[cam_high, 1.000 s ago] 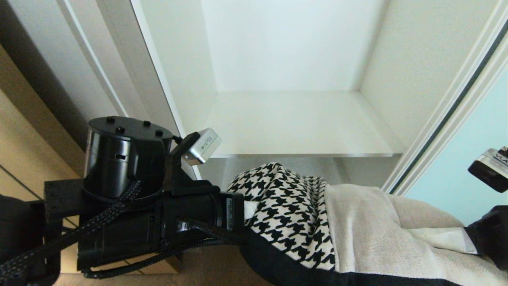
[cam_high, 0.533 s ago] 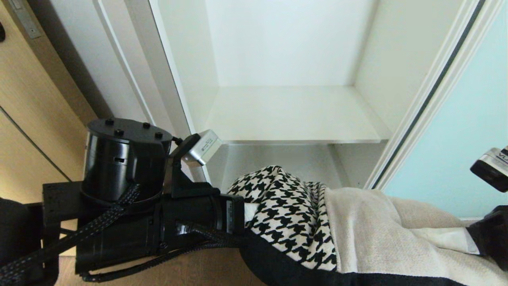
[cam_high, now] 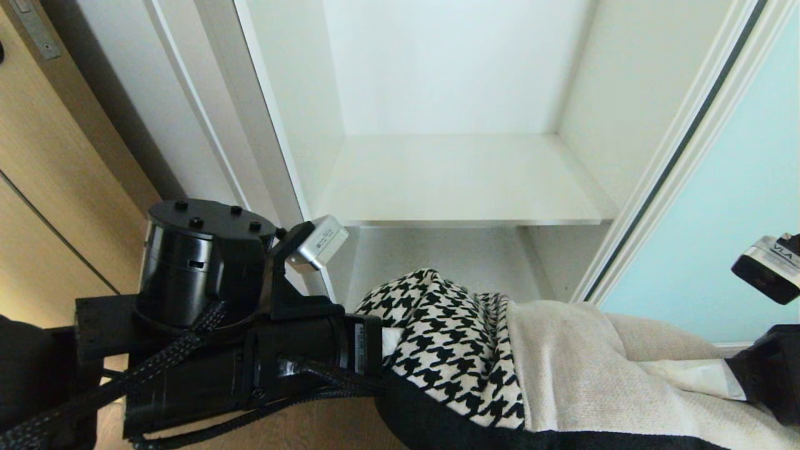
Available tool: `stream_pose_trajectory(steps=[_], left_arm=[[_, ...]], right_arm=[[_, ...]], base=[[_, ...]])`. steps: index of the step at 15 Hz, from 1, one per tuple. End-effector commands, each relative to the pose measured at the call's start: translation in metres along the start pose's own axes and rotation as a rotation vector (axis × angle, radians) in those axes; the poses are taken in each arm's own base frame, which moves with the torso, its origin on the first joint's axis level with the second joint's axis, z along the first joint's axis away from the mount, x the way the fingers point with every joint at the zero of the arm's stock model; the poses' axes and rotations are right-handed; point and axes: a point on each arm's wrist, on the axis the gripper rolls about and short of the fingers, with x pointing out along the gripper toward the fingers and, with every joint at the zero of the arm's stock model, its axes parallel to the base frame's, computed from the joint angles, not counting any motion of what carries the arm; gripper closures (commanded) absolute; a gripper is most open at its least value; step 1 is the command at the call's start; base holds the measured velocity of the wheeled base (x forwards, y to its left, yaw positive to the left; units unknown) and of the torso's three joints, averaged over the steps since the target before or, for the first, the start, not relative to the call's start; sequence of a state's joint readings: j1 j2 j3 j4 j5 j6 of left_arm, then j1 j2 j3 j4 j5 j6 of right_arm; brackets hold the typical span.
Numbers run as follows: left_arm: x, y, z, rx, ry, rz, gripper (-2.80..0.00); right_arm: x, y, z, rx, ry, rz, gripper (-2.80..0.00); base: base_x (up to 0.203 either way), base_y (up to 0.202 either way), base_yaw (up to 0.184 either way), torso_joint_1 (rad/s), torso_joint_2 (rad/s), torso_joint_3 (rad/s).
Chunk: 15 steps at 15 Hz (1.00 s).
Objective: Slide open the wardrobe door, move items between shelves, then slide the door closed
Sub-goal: Place the pillow on the lower shelf
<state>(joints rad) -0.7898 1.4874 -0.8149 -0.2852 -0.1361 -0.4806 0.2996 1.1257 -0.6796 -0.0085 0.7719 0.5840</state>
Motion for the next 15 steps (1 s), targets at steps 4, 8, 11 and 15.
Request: stream_pose_trajectory(steps=[4, 8, 11, 15], left_arm=[[0.007, 0.004, -0.003, -0.018, 0.004, 0.046, 0.0], [0.007, 0.004, -0.005, -0.018, 0.013, 0.048, 0.0], [0.008, 0.007, -0.009, -0.02, 0.028, 0.055, 0.0], [0.01, 0.01, -0.014, -0.027, 0.048, 0.063, 0.0]], right_arm=[[0.005, -0.002, 0.0, 0.01, 0.021, 0.005, 0.0], [0.005, -0.003, 0.0, 0.013, 0.024, 0.004, 0.0], [0.01, -0.006, -0.003, 0.025, 0.052, 0.003, 0.0], [0.013, -0.009, -0.003, 0.036, 0.062, -0.004, 0.0]], base=[[0.0, 0.0, 0.0, 0.0, 0.0, 0.0], [0.0, 0.0, 0.0, 0.0, 0.0, 0.0], [0.0, 0.0, 0.0, 0.0, 0.0, 0.0], [0.0, 0.0, 0.0, 0.0, 0.0, 0.0]])
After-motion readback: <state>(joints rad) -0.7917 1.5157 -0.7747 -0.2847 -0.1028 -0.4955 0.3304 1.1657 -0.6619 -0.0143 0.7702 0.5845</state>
